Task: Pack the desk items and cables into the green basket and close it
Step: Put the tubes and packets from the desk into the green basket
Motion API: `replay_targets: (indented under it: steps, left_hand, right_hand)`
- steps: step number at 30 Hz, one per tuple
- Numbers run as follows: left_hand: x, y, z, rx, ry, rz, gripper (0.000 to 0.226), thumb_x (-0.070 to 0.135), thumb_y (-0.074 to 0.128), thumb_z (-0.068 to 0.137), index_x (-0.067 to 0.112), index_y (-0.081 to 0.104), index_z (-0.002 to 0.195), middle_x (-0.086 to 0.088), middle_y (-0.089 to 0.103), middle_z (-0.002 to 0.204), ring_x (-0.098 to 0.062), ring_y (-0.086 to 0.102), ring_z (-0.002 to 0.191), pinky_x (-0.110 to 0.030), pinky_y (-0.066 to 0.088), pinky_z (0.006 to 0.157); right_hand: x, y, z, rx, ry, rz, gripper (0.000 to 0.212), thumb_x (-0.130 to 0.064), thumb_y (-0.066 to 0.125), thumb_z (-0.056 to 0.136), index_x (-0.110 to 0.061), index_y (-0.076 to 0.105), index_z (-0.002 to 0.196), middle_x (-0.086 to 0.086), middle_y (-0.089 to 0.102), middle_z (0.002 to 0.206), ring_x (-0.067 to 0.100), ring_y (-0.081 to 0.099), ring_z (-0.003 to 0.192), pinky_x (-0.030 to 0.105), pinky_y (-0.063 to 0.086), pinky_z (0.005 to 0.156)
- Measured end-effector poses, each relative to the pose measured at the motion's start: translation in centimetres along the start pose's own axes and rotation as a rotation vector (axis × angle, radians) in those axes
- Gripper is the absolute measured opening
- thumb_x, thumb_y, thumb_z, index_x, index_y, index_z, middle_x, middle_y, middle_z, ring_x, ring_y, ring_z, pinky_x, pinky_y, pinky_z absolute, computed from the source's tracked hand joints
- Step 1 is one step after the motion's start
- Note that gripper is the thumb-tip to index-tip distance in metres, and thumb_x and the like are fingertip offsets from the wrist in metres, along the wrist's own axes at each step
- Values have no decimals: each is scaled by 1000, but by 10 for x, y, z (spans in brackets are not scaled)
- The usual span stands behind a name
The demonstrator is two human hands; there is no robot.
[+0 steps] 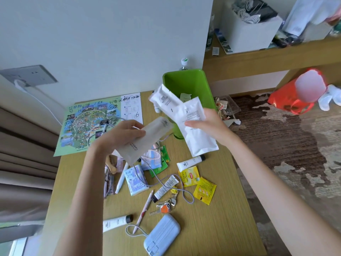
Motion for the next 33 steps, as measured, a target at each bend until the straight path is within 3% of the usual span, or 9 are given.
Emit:
replay_targets:
  steps: [3,6,10,13,15,18,23,28,33]
  left_hand:
    - [10,-23,1,4,66,-73,10,17,60,94,15,66,101,-2,70,81,-15,65,60,-24,51,49]
    - [25,-36,18,111,141,-186,10,15,60,94,14,65,102,2,68,77,-8,64,54,-19,48,44]
    - [45,-18,60,224,191,-383,18,13,56,96,8,56,113,-2,65,87,-14,61,70,-26,50,61]
    - [56,2,94,260,207,-431,18,10,58,95,6,52,111,-4,63,92,-19,60,83,-36,52,70]
    - [64,13,117,290,217,-409,19,9,60,92,6,53,110,-6,62,96,-21,62,87,-39,56,68]
    - [76,27,145,378,236,-316,19,9,62,88,5,56,106,-7,62,98,-27,64,91,-47,59,72]
    - [79,53,180,444,218,-60,14,7,59,87,10,52,98,6,56,80,-23,60,78,-38,55,67]
    - [73,87,192,392,199,339,24,1,53,88,6,48,111,-10,65,87,-32,64,78,-43,53,65]
    - [72,106,196,272,240,637,33,2,54,89,4,48,121,-13,60,115,-34,62,98,-38,47,69]
  right_hand:
    - [-21,-10,21,37,-28,70,16,-10,74,82,-13,69,97,-1,73,93,8,70,81,24,54,72]
    - [-29,-24,44,141,-27,126,20,-9,70,86,-7,67,105,10,72,106,21,69,95,31,54,80]
    - [-25,-40,80,292,25,92,31,-12,65,90,4,60,116,22,66,116,35,63,108,50,49,93]
    - [-15,-46,102,402,66,-12,31,-17,61,91,-2,57,117,13,65,115,29,62,105,47,50,92]
    - [-5,-50,116,481,99,-126,30,-20,59,91,-3,54,115,8,64,111,26,60,99,40,51,79]
    - [11,-45,133,510,136,-222,26,-23,54,95,-6,47,114,3,57,103,24,56,90,30,37,56]
    - [39,-18,153,447,206,-275,30,-24,57,97,-5,44,115,13,64,114,29,63,93,32,42,61]
    - [70,-6,158,305,321,-357,27,-22,59,95,-6,41,110,15,64,113,26,60,80,27,37,48]
    - [82,-9,152,75,384,-589,43,-21,59,94,0,39,126,17,60,118,33,63,94,39,50,67]
Point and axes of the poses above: each hand's wrist, its own z-axis towards the middle knuckle, its own y-axis out of the palm, x = y × z, the point moved 5 cm from there along z, towards the middle knuckle
